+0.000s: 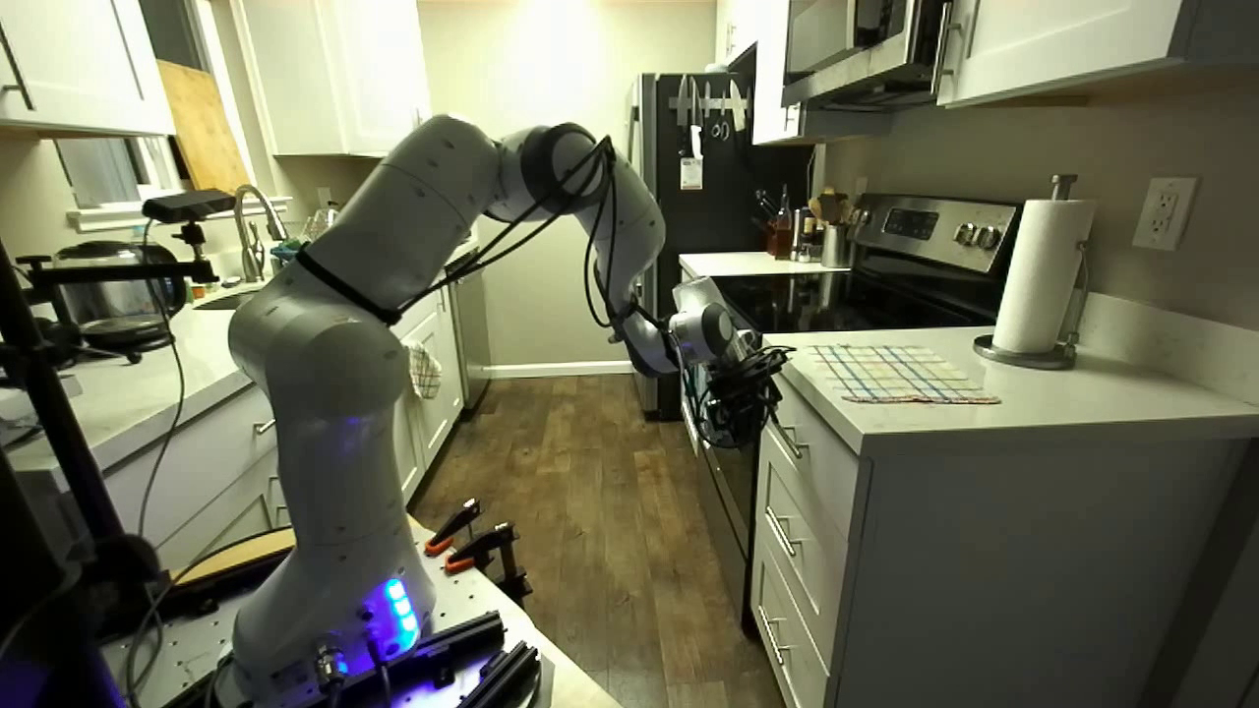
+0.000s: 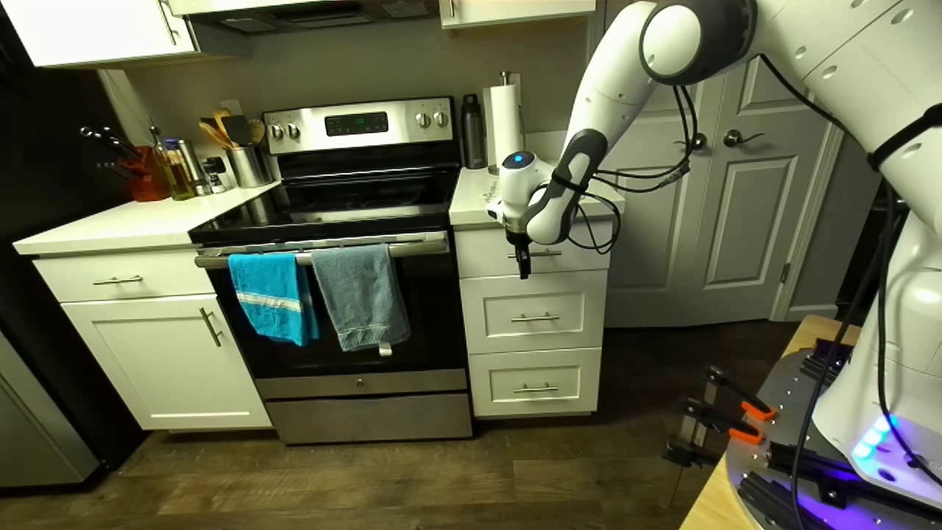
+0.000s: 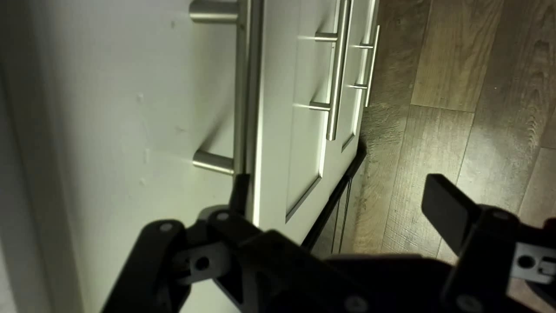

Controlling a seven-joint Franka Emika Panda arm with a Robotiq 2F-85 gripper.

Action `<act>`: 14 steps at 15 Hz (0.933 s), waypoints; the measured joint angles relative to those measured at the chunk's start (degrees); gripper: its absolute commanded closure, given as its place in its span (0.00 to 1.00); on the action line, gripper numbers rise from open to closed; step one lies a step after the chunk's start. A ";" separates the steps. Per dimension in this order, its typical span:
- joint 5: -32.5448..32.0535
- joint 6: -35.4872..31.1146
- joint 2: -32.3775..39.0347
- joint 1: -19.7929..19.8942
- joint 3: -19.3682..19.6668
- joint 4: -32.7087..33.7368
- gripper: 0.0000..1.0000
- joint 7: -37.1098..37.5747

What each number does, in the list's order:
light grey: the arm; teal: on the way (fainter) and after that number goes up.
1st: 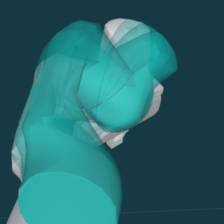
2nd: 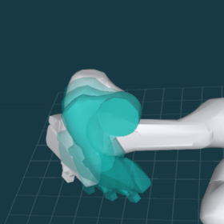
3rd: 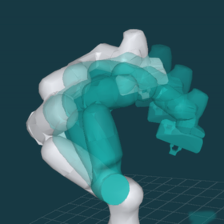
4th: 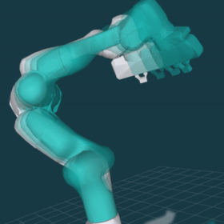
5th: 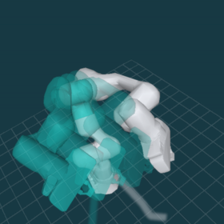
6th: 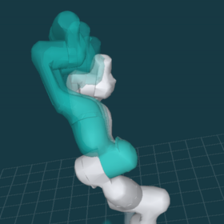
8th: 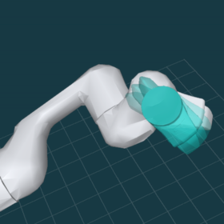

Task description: Open the top drawer of the cabinet on the right

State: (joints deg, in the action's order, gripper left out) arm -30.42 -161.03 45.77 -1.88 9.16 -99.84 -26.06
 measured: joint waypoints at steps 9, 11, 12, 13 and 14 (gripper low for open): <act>-2.70 -2.57 2.45 -2.61 3.65 2.19 0.00 2.07; -2.70 -2.60 2.83 -2.57 3.66 2.39 0.00 2.08; -2.70 -2.62 2.99 -2.57 3.66 2.42 0.00 2.08; -2.70 -2.65 3.15 -2.50 3.61 2.48 0.00 2.08; -2.70 -2.71 3.28 -2.38 3.56 2.61 0.00 2.13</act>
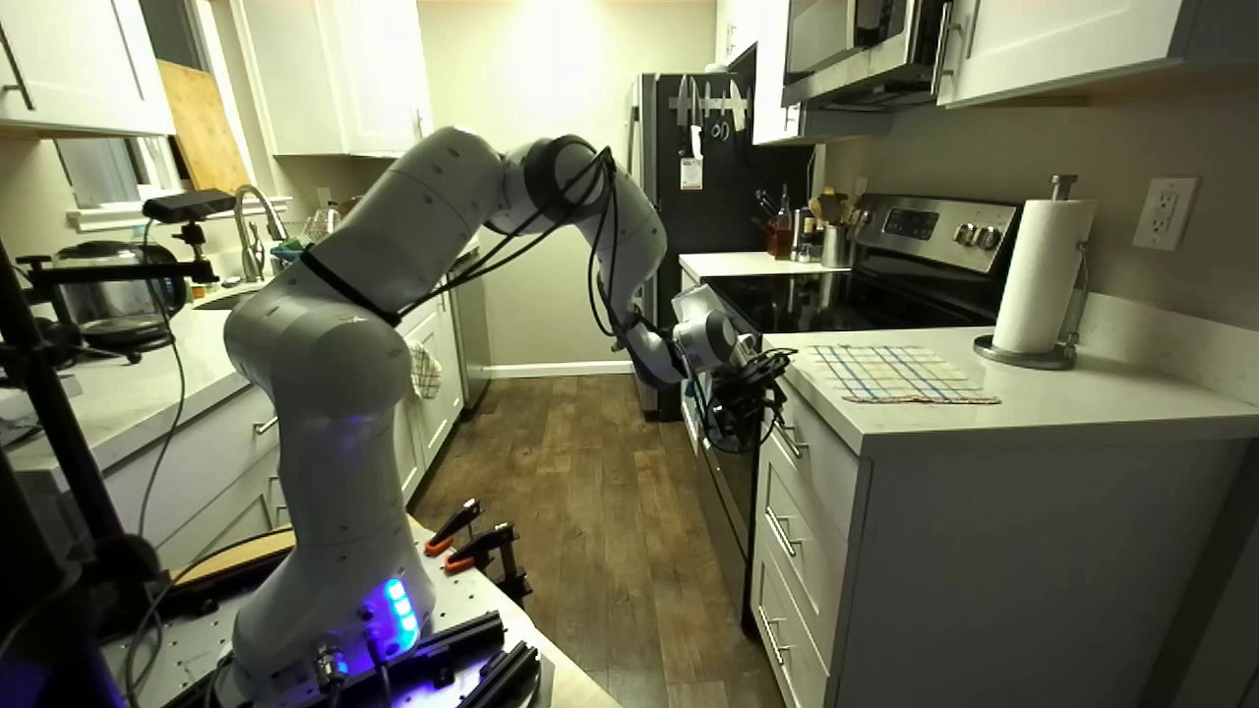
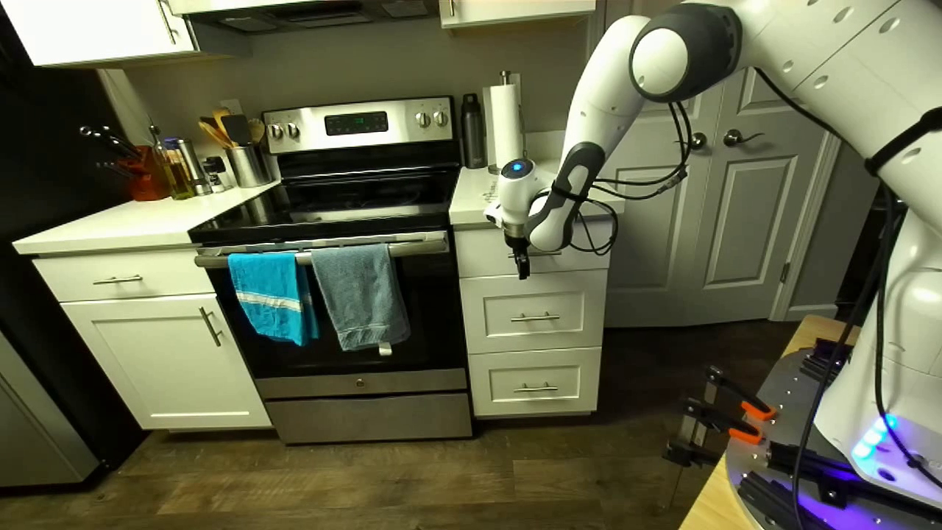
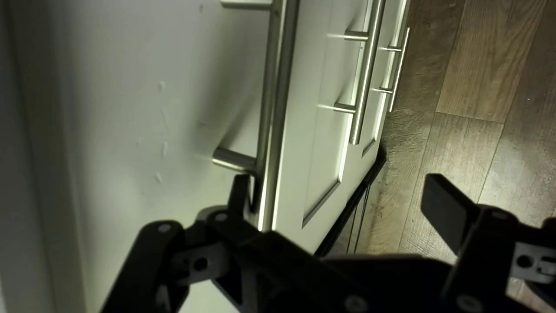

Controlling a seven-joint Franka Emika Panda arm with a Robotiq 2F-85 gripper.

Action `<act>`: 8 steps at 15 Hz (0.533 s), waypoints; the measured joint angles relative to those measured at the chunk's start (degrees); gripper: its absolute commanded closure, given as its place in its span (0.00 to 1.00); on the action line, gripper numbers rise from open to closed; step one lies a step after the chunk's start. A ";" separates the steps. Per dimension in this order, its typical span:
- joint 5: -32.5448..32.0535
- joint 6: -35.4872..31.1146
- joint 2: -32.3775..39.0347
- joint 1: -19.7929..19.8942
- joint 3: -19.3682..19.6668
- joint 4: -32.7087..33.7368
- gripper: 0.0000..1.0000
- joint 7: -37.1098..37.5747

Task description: Open the top drawer of the cabinet on the right

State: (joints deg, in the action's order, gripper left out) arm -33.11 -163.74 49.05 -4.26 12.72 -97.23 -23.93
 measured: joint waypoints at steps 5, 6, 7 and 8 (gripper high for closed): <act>1.45 -0.03 0.20 2.25 -2.48 0.66 0.00 0.61; 2.30 -0.03 0.20 2.97 -3.30 0.80 0.00 0.61; 3.60 -0.03 0.20 3.83 -4.29 0.94 0.00 0.61; 4.91 -0.03 0.20 4.73 -5.29 1.09 0.00 0.61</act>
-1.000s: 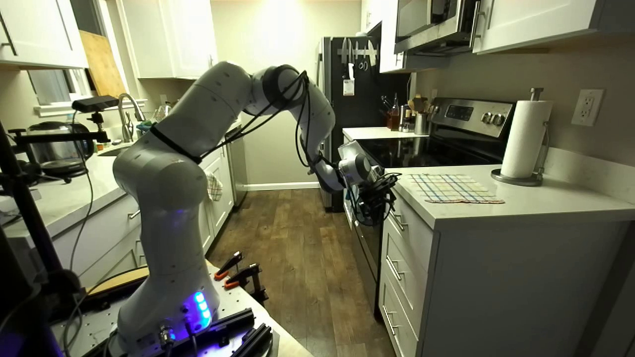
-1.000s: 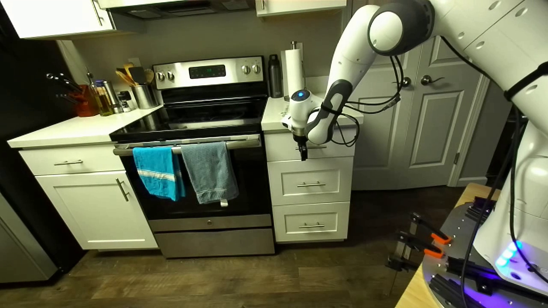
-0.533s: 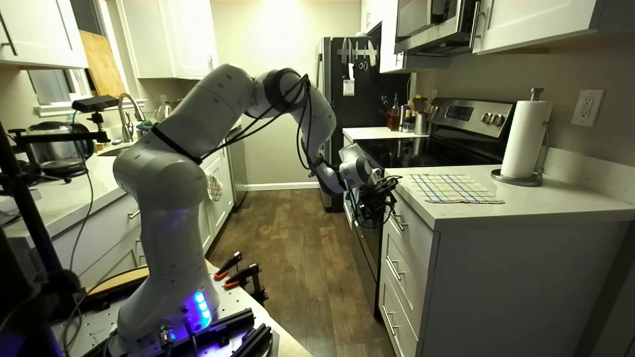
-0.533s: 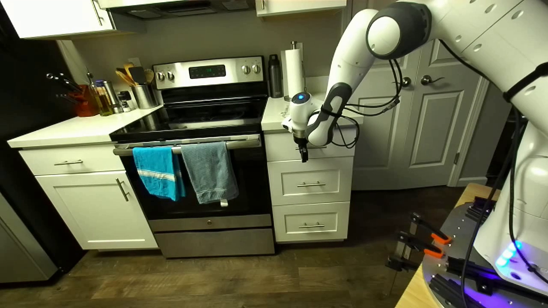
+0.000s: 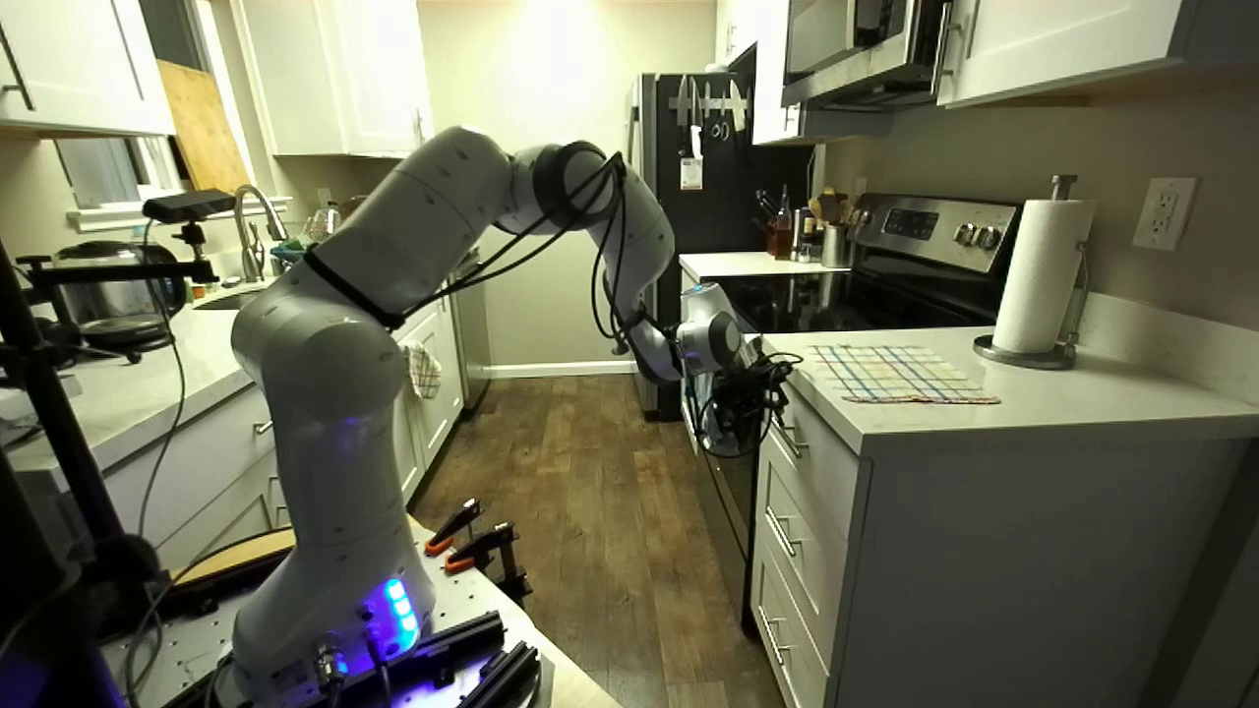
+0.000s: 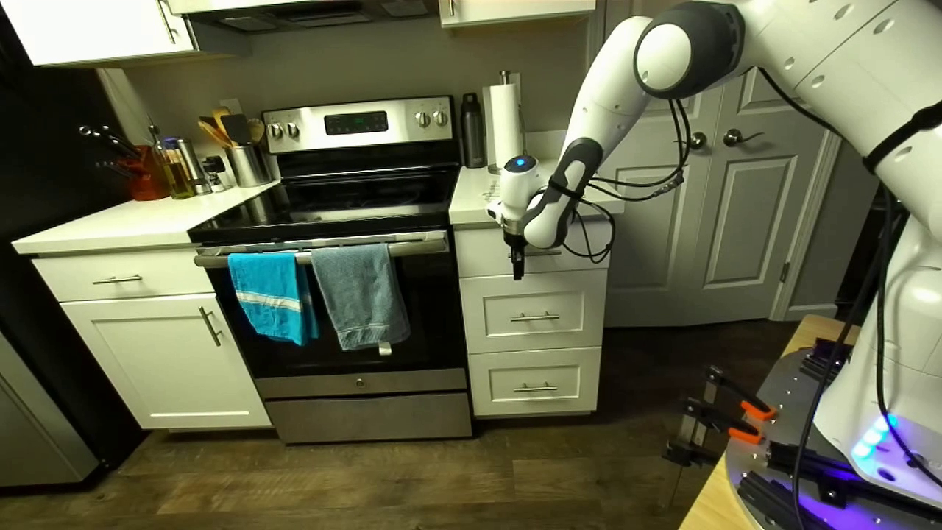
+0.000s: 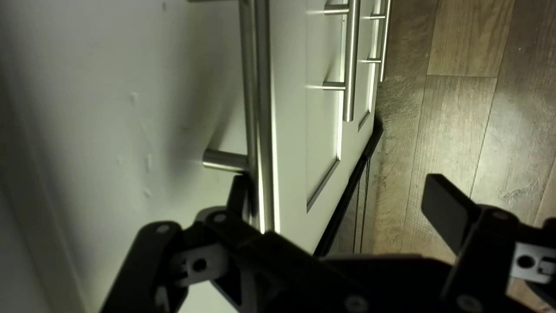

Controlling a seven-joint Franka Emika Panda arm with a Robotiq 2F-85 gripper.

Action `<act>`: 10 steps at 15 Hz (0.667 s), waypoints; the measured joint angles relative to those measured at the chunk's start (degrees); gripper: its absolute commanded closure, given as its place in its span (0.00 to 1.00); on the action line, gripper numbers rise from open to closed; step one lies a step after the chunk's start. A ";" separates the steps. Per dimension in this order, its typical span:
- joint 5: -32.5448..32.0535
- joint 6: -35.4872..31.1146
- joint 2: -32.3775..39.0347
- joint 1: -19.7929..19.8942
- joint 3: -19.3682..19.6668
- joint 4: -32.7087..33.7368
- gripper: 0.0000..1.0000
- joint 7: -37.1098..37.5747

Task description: Open the top drawer of the cabinet on the right

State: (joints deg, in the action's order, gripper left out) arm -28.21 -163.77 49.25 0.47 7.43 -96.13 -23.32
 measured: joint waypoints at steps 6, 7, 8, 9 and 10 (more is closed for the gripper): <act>4.14 0.00 -0.01 3.10 -3.45 0.49 0.00 0.00; 4.14 0.03 0.02 3.16 -3.56 0.52 0.00 0.00; 4.14 0.10 0.03 3.20 -3.63 0.55 0.00 0.00; 4.14 0.34 0.09 3.68 -4.29 0.68 0.00 -0.38; 4.14 0.59 0.17 4.64 -5.46 0.85 0.00 -1.19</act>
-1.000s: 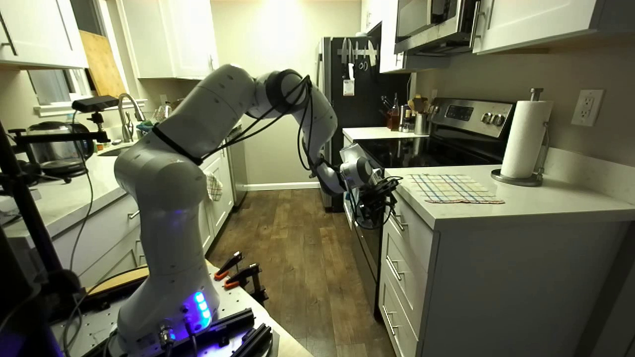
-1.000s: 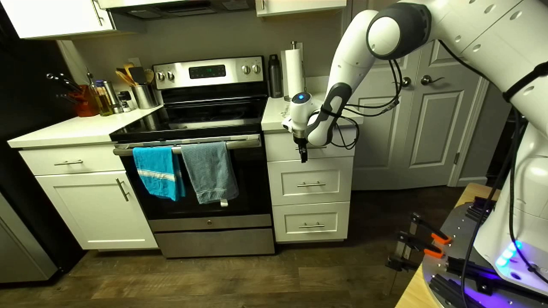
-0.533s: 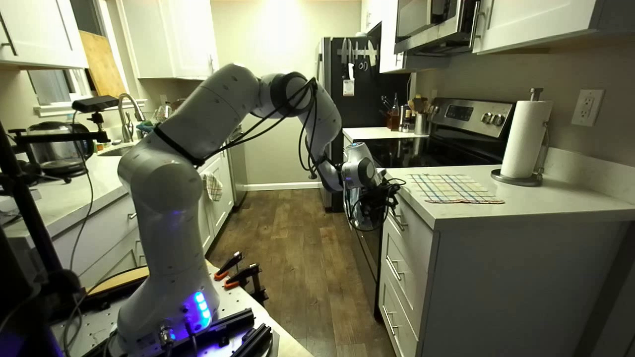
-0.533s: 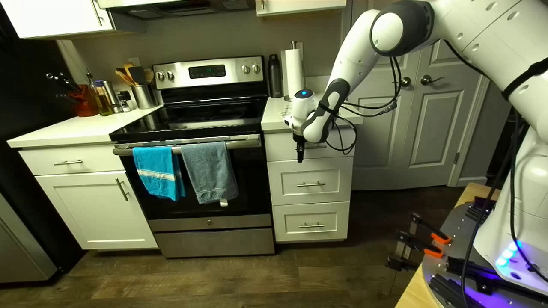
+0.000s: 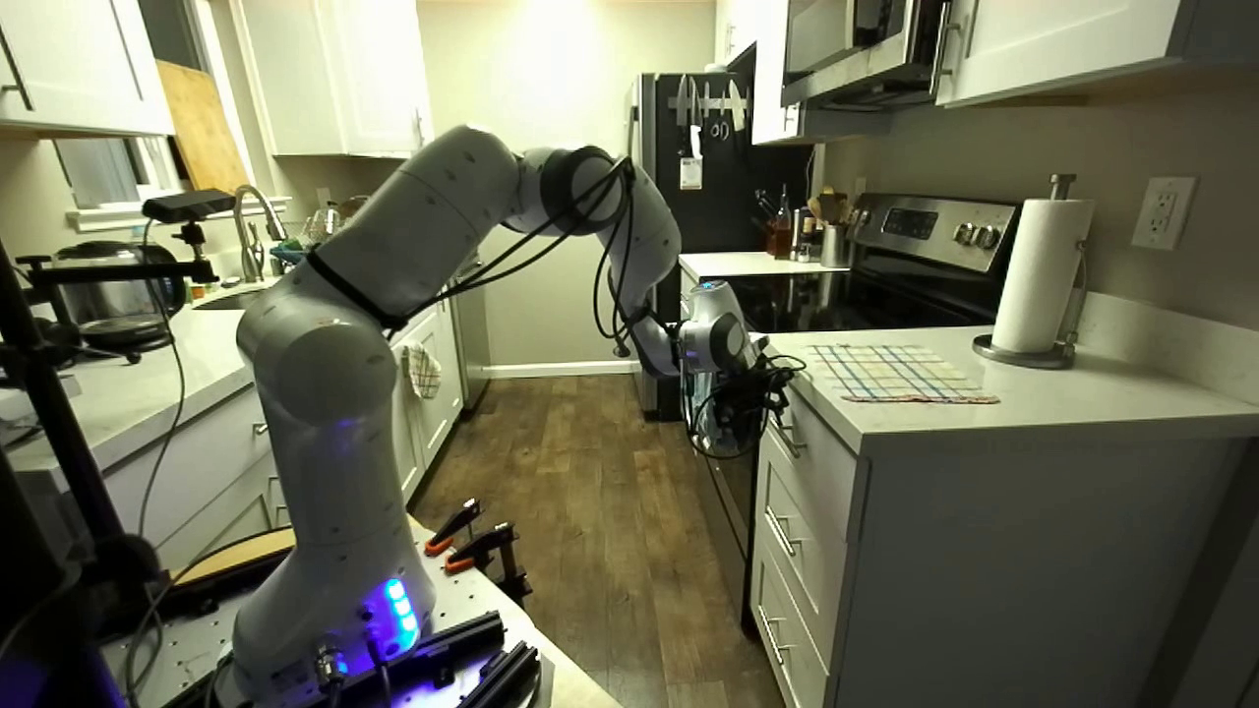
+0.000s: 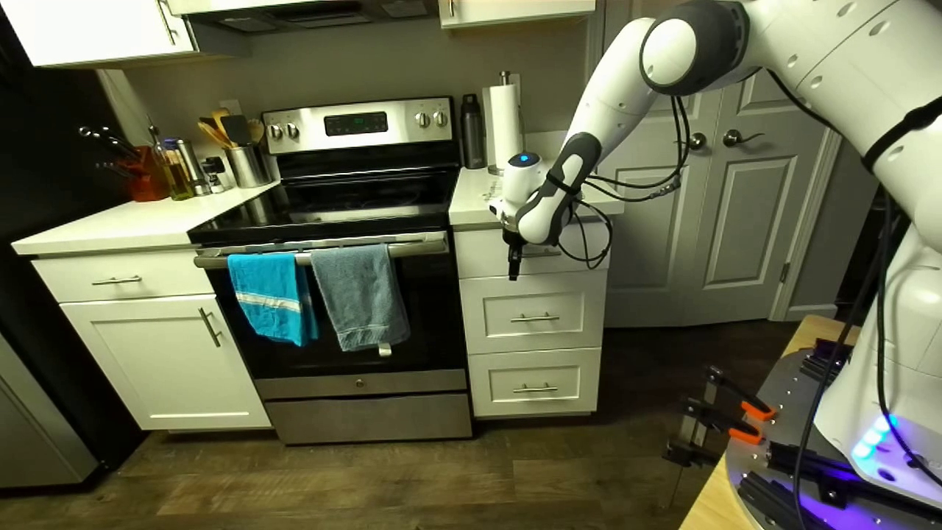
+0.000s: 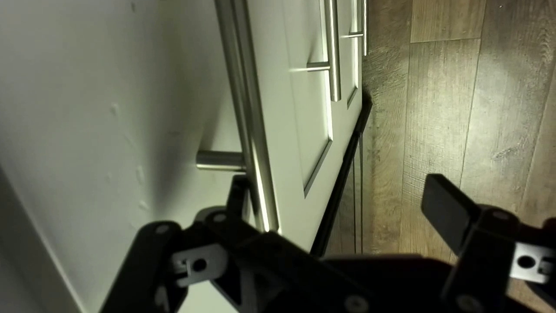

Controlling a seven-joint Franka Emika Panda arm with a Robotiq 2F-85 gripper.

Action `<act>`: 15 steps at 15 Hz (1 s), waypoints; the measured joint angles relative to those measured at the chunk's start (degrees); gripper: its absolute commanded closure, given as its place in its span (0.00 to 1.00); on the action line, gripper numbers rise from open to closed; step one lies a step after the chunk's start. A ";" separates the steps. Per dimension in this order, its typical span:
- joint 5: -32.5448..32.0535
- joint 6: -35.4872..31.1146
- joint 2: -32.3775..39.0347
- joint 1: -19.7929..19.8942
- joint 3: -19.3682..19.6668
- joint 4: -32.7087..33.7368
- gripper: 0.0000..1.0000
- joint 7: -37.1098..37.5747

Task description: Open the top drawer of the cabinet on the right

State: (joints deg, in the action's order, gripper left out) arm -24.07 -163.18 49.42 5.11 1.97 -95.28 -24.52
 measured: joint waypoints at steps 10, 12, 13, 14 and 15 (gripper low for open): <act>0.00 0.15 0.16 3.95 -4.18 0.05 0.00 -4.69; 0.00 0.01 0.23 3.84 -3.66 0.54 0.00 -4.69; 0.00 0.02 0.25 3.76 -3.61 0.54 0.00 -4.69; 0.00 0.02 0.25 3.76 -3.60 0.54 0.00 -4.69; 0.00 0.02 0.25 3.72 -3.56 0.54 0.00 -4.69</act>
State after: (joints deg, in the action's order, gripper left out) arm -24.07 -163.17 49.67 8.84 -1.59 -94.74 -29.21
